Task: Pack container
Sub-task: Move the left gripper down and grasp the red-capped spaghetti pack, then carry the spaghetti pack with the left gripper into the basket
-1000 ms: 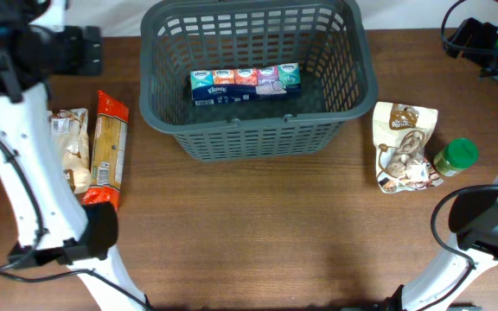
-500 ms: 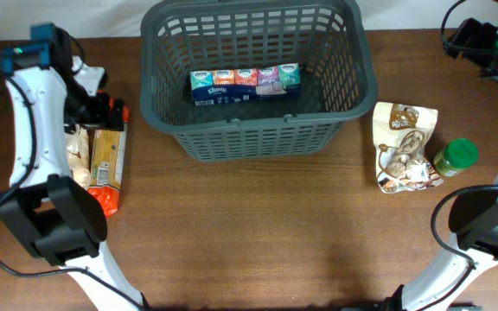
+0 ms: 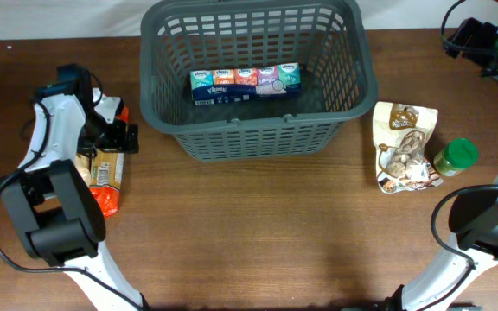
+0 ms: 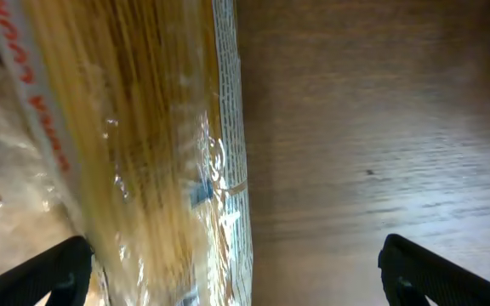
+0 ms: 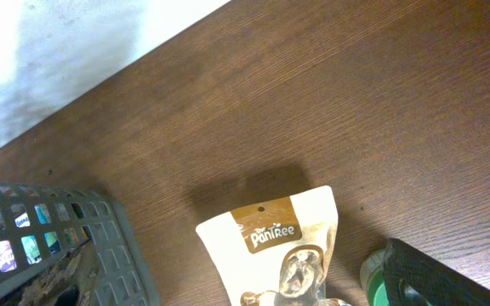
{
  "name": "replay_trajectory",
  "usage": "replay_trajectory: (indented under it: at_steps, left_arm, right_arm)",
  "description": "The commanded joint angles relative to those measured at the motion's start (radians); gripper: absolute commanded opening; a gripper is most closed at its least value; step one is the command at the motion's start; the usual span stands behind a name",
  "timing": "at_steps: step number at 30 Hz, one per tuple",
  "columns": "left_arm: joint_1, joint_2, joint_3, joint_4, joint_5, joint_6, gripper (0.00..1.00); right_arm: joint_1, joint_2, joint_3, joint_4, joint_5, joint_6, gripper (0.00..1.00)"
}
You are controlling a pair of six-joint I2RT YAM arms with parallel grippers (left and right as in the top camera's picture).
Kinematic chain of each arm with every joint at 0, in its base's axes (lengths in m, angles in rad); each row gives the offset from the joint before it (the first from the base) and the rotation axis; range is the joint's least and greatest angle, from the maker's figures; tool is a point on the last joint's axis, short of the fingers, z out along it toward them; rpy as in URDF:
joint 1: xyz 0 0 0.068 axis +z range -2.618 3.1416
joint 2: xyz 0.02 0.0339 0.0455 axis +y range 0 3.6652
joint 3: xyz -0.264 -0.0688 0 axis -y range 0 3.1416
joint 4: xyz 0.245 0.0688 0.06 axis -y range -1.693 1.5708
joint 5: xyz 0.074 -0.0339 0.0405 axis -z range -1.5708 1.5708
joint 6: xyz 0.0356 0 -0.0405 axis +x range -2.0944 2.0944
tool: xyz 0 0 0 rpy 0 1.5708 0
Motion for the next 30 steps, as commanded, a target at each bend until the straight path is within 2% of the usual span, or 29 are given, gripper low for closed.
replay_trajectory:
  at_steps: [1,10,16,18,19,20,23,30]
  left_arm:
    - [0.014,-0.004,-0.055,0.042,0.007,0.012,0.99]
    - [0.021,-0.004,-0.13,0.084,0.01,0.013,1.0]
    - [0.021,-0.004,-0.188,0.098,0.01,0.013,0.9]
    - [0.021,-0.004,-0.197,0.098,0.01,0.013,0.79]
    - [0.021,-0.004,-0.197,0.097,0.011,0.012,0.7]
    - [0.021,-0.004,-0.196,0.097,0.011,0.011,0.56]
    - [0.021,-0.005,-0.182,0.079,0.014,-0.01,0.02]
    - [0.021,-0.041,0.018,-0.082,0.04,-0.018,0.02]
  right_arm:
    - [0.002,0.01,0.021,0.003,0.013,0.005,0.99]
    - [0.002,0.01,0.021,0.003,0.013,0.005,0.99]
    - [0.002,0.01,0.021,0.003,0.013,0.005,0.99]
    - [0.002,0.01,0.021,0.003,0.013,0.005,0.99]
    - [0.002,0.01,0.021,0.003,0.013,0.005,0.99]
    - [0.002,0.01,0.021,0.003,0.013,0.005,0.99]
    - [0.002,0.01,0.021,0.003,0.013,0.005,0.99]
    - [0.002,0.01,0.021,0.003,0.013,0.005,0.99]
